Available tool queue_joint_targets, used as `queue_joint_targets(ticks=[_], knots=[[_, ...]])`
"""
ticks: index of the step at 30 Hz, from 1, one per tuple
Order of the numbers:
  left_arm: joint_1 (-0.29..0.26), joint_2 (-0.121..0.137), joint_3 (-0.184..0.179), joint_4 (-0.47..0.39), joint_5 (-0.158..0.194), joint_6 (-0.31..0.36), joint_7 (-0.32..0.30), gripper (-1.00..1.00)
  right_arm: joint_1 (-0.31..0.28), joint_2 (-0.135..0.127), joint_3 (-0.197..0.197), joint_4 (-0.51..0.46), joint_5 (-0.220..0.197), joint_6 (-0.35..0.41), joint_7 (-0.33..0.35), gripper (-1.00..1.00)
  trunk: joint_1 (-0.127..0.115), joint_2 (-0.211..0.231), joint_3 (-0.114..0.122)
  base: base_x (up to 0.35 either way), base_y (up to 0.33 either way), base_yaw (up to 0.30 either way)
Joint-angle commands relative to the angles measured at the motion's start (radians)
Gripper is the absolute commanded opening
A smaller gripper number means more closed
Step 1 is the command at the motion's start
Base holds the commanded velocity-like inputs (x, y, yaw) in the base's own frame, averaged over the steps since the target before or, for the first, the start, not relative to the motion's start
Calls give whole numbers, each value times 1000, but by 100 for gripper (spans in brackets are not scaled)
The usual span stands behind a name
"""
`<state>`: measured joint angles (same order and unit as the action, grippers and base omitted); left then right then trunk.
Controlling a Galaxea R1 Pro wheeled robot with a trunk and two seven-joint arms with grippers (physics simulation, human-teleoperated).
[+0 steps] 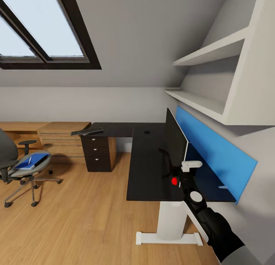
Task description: In the bedroom, organize the workspace by keeping the computer under the desk, ensuring the monitor is on the desk, placing the keyboard on the desk next to the monitor, placing the mouse on the desk next to the keyboard, moving the folder from the swivel chair onto the desk next to the mouse, stacking the notebook on top of the folder with the pen on top of the notebook, and positioning the swivel chair next to the desk.
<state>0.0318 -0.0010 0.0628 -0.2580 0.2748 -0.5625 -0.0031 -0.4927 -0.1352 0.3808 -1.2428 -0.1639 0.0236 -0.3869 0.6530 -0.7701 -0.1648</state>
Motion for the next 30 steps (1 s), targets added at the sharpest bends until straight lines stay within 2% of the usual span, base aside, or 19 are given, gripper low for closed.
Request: queue_joint_targets(ticks=[1,9,30], knots=[[0,-1,5,-2,-3,0,-1,100,-1,-1,4,-1,-6,2,-8,100,0,-1,-1,8,-2,0],[0,-1,5,-2,-3,0,0,100,-1,-2,3,-1,-6,2,-8,100,0,-1,-1,3,-16,0],[0,1,8,-1,-1,0,0,100,0,-3,3,0,-5,2,-6,100,0,-1,-1,0,-98,0]])
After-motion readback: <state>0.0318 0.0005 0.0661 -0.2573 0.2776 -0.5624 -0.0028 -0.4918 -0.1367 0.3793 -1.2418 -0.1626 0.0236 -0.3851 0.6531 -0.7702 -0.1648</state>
